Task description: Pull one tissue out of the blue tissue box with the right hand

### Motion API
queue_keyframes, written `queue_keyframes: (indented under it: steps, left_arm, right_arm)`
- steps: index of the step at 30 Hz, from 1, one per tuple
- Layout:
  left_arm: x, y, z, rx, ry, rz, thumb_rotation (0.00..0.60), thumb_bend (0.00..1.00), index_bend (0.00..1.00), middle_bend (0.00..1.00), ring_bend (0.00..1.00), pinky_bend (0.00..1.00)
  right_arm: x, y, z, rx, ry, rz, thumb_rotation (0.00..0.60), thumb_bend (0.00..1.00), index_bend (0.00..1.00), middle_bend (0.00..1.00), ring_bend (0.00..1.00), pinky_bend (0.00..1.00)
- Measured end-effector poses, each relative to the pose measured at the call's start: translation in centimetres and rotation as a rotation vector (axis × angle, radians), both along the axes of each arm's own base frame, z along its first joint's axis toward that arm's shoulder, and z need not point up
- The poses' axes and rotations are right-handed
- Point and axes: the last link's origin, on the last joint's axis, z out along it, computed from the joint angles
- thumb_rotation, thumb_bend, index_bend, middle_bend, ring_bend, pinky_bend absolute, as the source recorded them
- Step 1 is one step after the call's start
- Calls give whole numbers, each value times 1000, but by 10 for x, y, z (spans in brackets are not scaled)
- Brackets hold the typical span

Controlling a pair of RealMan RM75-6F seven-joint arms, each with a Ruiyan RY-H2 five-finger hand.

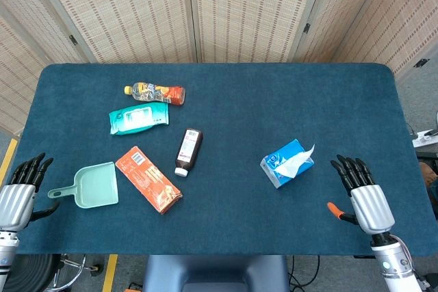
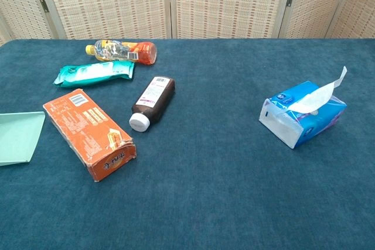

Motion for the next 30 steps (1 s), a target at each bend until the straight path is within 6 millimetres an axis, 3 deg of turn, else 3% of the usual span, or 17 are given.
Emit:
queue_keyframes:
  steps: [8, 14, 19, 30]
  left_arm:
    - [1, -1, 1, -1, -2, -4, 600, 263, 0, 0, 0, 115]
    - [0, -1, 0, -10, 1, 3, 600, 263, 0, 0, 0, 115]
    - [0, -1, 0, -11, -3, 2, 600, 264, 0, 0, 0, 115]
    - [-2, 1, 0, -20, -12, 9, 600, 263, 0, 0, 0, 115]
  right_arm:
    - [0, -3, 0, -2, 4, -9, 600, 144, 31, 19, 0, 0]
    - [3, -19, -1, -17, -2, 0, 600, 146, 272, 144, 0, 0]
    - [10, -44, -7, -20, 33, -4, 600, 147, 382, 232, 0, 0]
    - [34, -98, -40, 21, 106, -45, 600, 149, 395, 256, 0, 0]
